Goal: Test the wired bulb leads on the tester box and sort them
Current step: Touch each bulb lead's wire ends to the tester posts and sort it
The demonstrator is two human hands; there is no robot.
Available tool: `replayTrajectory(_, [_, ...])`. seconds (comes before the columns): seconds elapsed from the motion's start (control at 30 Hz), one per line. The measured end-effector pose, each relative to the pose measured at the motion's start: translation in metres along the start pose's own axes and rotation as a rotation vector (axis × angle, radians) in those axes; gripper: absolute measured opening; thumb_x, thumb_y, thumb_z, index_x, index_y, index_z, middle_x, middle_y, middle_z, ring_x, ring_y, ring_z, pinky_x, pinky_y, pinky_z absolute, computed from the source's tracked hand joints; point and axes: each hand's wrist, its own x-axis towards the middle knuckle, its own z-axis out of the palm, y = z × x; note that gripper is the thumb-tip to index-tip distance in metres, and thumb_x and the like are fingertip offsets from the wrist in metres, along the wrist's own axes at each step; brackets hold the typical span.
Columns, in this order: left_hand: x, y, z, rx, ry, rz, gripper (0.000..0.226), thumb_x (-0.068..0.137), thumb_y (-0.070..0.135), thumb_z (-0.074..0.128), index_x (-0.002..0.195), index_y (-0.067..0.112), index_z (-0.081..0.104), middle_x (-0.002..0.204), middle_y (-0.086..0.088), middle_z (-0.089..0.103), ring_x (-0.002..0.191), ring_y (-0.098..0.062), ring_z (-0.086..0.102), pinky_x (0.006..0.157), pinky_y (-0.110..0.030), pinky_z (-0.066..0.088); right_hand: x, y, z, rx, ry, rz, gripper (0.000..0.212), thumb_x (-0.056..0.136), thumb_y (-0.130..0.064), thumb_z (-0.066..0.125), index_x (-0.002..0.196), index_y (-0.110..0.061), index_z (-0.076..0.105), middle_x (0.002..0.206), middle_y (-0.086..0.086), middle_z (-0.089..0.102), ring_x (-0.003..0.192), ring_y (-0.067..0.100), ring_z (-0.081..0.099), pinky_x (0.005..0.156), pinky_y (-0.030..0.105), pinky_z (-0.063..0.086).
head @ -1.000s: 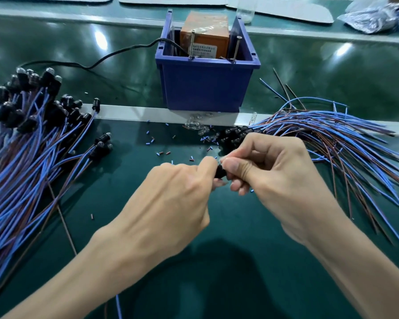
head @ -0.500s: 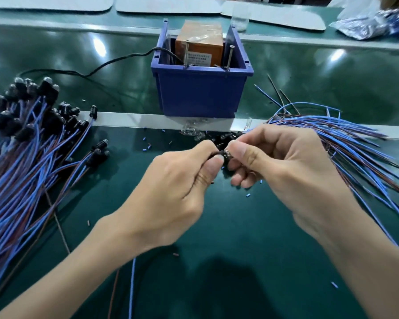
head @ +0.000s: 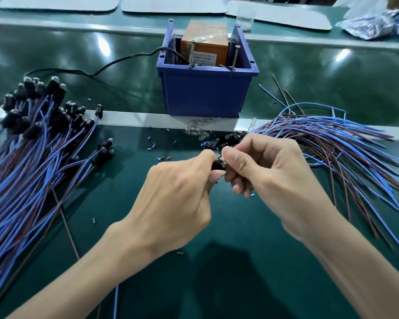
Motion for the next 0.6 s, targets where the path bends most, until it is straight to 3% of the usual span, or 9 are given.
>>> replayTrajectory(0.13, [0.002,-0.005,0.001,-0.213,-0.047,-0.060,0.037,0.096,0.035,0.029,0.075,0.009,0.044,0.053,0.010,0.031,0.051,-0.017,0.028,0.047,-0.035,0.030,0.004,-0.003,-0.007,-0.020,-0.033,-0.038,0.017,0.085,-0.007,0.064,0.069,-0.007,0.062,0.056,0.001,0.062,0.044,0.007,0.056,0.043,0.016,0.043])
replayTrajectory(0.27, [0.007,-0.005,-0.003,-0.381,-0.034,-0.082,0.039,0.101,0.037,0.032,0.070,0.012,0.034,0.057,0.004,0.029,0.054,-0.016,0.026,0.050,-0.033,0.027,0.009,-0.007,-0.023,0.040,0.128,-0.077,0.017,0.087,-0.003,0.062,0.070,-0.007,0.062,0.054,-0.001,0.063,0.044,0.005,0.057,0.044,0.014,0.043])
replayTrajectory(0.43, [0.008,-0.002,-0.004,-0.826,-0.090,-0.166,0.039,0.096,0.025,0.030,0.070,-0.004,0.035,0.063,0.015,0.035,0.057,0.000,0.034,0.056,-0.008,0.032,0.003,-0.006,-0.011,0.042,-0.013,-0.267,0.004,0.079,-0.009,0.062,0.079,-0.006,0.063,0.065,0.001,0.066,0.053,0.007,0.063,0.052,0.016,0.049])
replayTrajectory(0.6, [0.008,-0.002,-0.007,-0.916,-0.133,-0.186,0.043,0.092,0.034,0.033,0.068,-0.001,0.033,0.062,0.013,0.032,0.055,-0.002,0.031,0.055,-0.009,0.030,0.003,-0.004,-0.014,0.006,0.003,-0.411,0.009,0.082,-0.004,0.062,0.082,-0.013,0.062,0.065,-0.005,0.065,0.055,0.006,0.062,0.055,0.017,0.048])
